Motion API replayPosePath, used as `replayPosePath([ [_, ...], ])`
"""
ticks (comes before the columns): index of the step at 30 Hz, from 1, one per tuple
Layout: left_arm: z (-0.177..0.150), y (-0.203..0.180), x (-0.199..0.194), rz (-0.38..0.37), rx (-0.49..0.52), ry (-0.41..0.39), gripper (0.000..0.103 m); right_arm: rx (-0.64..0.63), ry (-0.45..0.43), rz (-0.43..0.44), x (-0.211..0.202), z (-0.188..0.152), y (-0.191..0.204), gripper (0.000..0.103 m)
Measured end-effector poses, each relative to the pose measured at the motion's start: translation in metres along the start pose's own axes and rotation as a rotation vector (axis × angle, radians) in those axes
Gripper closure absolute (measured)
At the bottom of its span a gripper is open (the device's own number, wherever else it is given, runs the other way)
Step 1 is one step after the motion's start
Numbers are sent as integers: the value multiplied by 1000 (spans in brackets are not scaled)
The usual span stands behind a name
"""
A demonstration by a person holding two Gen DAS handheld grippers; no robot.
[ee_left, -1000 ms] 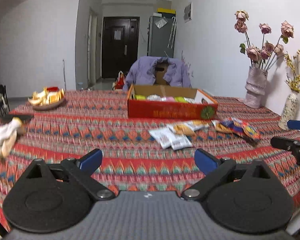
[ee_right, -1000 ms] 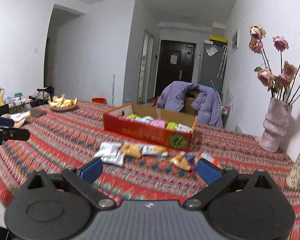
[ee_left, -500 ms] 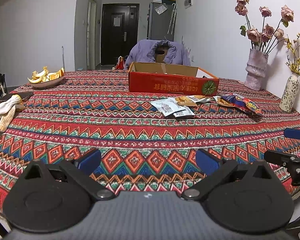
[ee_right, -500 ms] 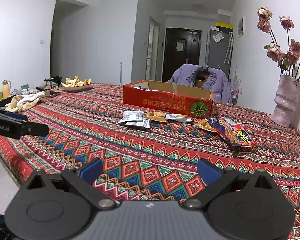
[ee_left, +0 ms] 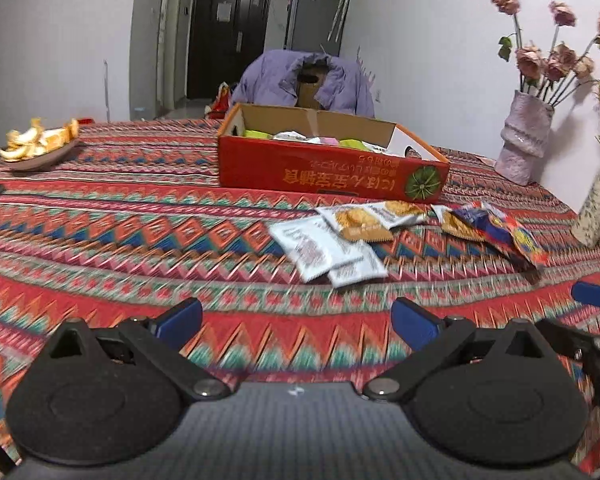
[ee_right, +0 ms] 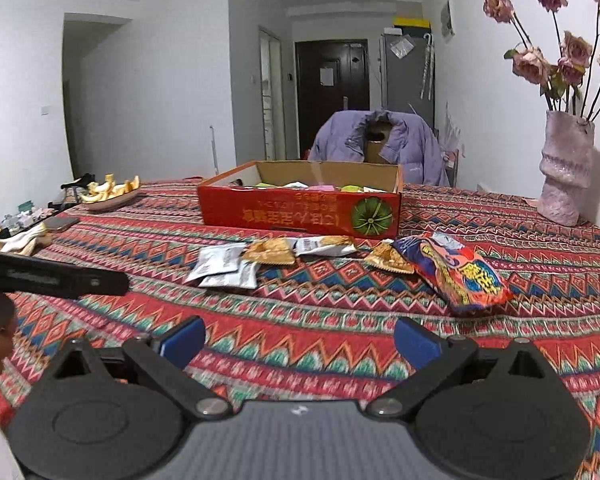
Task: Organize snacks
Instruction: 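Grasp a white sachet with the left gripper while the right gripper grasps a cracker packet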
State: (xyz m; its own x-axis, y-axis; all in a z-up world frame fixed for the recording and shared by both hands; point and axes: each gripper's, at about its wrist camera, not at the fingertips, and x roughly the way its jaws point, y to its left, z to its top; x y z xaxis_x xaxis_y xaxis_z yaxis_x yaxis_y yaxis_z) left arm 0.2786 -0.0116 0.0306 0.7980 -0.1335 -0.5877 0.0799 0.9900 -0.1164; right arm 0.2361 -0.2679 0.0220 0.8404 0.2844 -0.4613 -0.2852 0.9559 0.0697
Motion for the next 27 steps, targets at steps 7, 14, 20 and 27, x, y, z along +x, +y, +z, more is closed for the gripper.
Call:
replayPosePath([
  [7,40,-9,79,-27,-36,64,15,36,17,-12,52,32,-15,2],
  [14,49,-4,129,-49,-34,132,42,49,53,22,104,51,-19,2],
  [20,49,24,117,-76,-21,112,62,41,105,82,160,63,-2,11],
  [27,50,45,107,-46,-18,95,65,-28,164,102,224,72,31,33],
])
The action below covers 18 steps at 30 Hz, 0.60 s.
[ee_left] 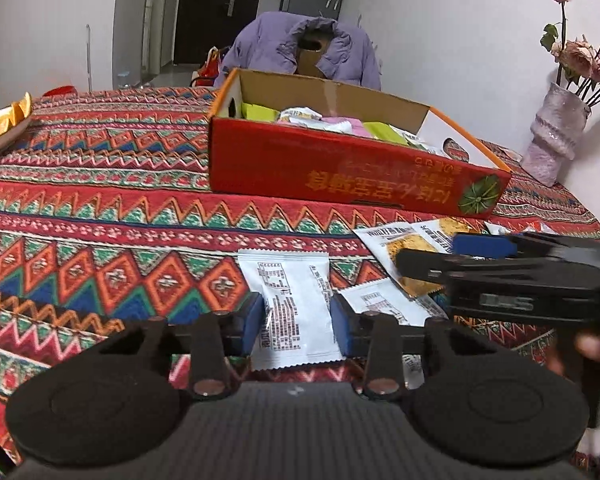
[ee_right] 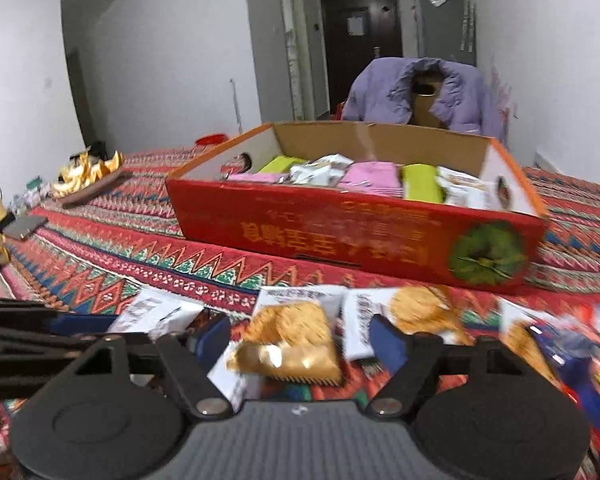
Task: Organize snacks
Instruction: 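Grasp a white sachet with the left gripper while the right gripper grasps a cracker packet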
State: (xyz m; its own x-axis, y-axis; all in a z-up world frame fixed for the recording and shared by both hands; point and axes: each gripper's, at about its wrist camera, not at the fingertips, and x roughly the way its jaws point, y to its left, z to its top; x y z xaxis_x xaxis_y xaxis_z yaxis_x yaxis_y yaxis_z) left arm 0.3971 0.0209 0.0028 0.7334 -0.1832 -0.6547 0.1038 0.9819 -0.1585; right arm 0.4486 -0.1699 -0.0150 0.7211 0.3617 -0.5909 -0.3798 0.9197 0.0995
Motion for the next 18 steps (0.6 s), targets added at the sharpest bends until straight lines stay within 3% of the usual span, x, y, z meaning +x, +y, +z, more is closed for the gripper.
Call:
replayPosePath([
  [2,1,2,-2,0,0,-4,65,-5,10,-1,10,0,5,37],
  [3,1,3,-3,2,1,-6,66,-11,22,-5,15,-1,8,46],
  [9,0,6,-17,12,-3,-18,67,-36,8,-27,5,-3,15,54],
  [15,-4,-7,-59,-5,17,-82,67,-17,-84,-29,-62,-3,13,55],
  [18,-14,-21,-82,-21,18,-94,67,-6,-111,-21,-101,-19,15,55],
])
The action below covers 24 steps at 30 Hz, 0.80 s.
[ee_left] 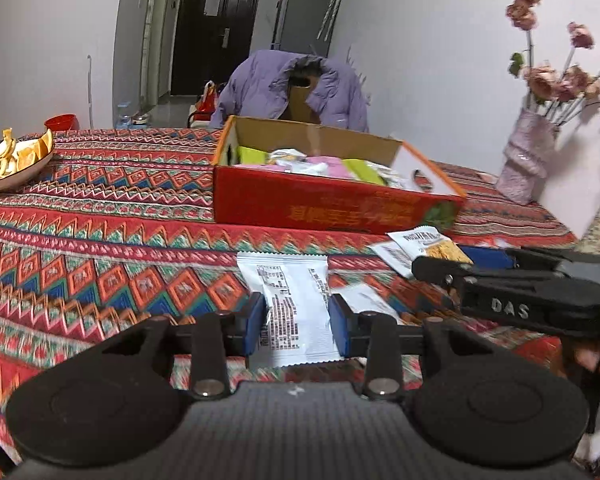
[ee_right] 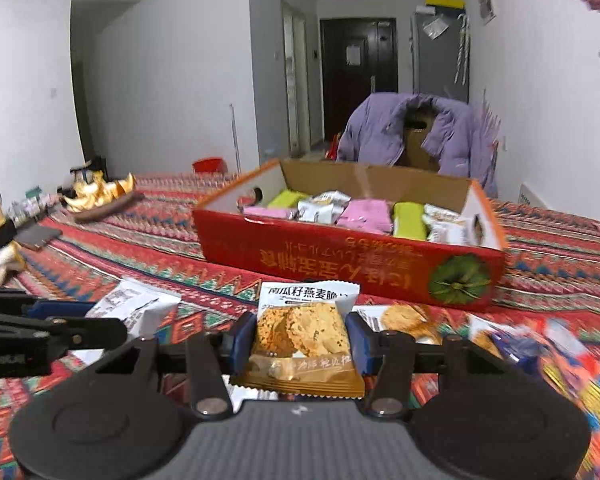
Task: Organize snacks
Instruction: 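Grasp a white sachet with the left gripper while the right gripper grasps a cracker packet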
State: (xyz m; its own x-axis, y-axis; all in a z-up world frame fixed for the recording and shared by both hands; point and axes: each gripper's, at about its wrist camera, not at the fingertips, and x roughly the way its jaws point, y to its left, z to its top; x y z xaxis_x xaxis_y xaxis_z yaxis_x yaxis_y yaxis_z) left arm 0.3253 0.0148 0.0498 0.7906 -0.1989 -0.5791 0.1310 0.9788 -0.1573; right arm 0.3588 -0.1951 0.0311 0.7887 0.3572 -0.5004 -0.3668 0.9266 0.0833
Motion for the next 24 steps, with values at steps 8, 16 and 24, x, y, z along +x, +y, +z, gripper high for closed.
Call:
replayPosePath([
  [8,-36,-41,-52,-51,6,-3,67,60,17,-4,-84,-56,0,55],
  [16,-62,-71,-84,-55,36,-22,67,94,-24,-9,-134,-89,-7,55],
  [24,-67,-89,-92,-63,66,-25,67,124,-34,1,-145,-100,-16,55],
])
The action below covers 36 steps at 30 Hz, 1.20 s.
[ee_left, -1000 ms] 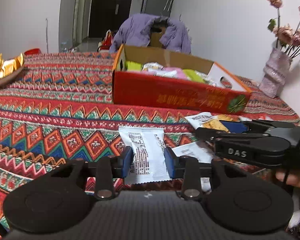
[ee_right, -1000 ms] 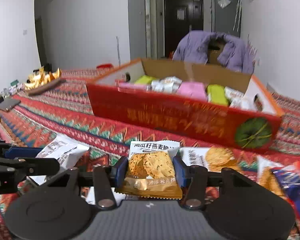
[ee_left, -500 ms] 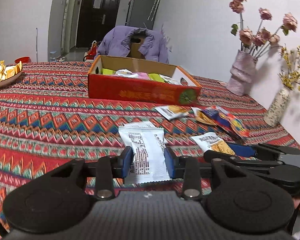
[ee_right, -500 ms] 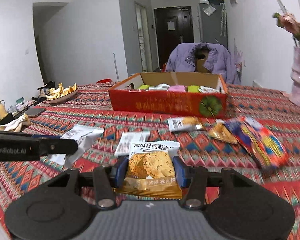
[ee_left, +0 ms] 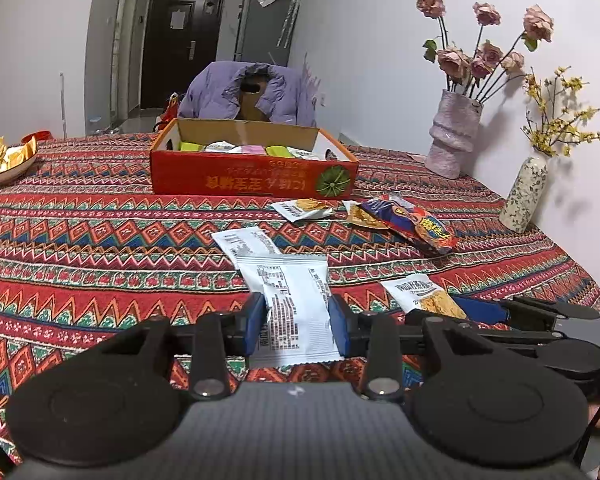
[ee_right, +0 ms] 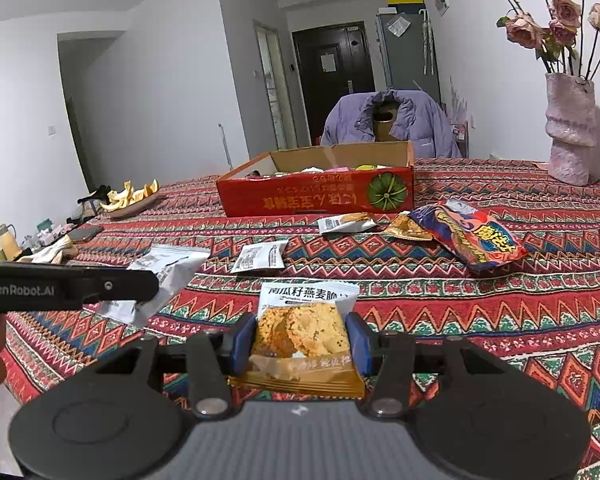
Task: Organize snacks
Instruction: 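Grasp a white sachet with the left gripper while the right gripper grasps a cracker packet, then carry the white sachet and cracker packet over the box with both grippers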
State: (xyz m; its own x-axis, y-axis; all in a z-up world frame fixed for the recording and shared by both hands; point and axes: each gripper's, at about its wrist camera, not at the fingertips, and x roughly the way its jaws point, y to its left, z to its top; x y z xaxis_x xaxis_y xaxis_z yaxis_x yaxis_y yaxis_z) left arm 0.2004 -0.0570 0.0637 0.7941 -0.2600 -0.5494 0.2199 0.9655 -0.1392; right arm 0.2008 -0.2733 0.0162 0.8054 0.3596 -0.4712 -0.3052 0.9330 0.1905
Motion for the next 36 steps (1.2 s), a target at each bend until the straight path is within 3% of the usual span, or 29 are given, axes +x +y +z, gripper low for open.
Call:
replayPosePath([
  [10,11,-8,25,-29,9,35,67,12,15,2,12,7,-10,55],
  [18,39,-5,61,-58,10,56,67,-5,30,5,37,38,-26,55],
  [26,89,6,108,-29,18,53,67,-5,24,21,69,97,-54,55],
  [36,184,25,182,-129,-17,56,67,25,28,64,147,194,-96,54],
])
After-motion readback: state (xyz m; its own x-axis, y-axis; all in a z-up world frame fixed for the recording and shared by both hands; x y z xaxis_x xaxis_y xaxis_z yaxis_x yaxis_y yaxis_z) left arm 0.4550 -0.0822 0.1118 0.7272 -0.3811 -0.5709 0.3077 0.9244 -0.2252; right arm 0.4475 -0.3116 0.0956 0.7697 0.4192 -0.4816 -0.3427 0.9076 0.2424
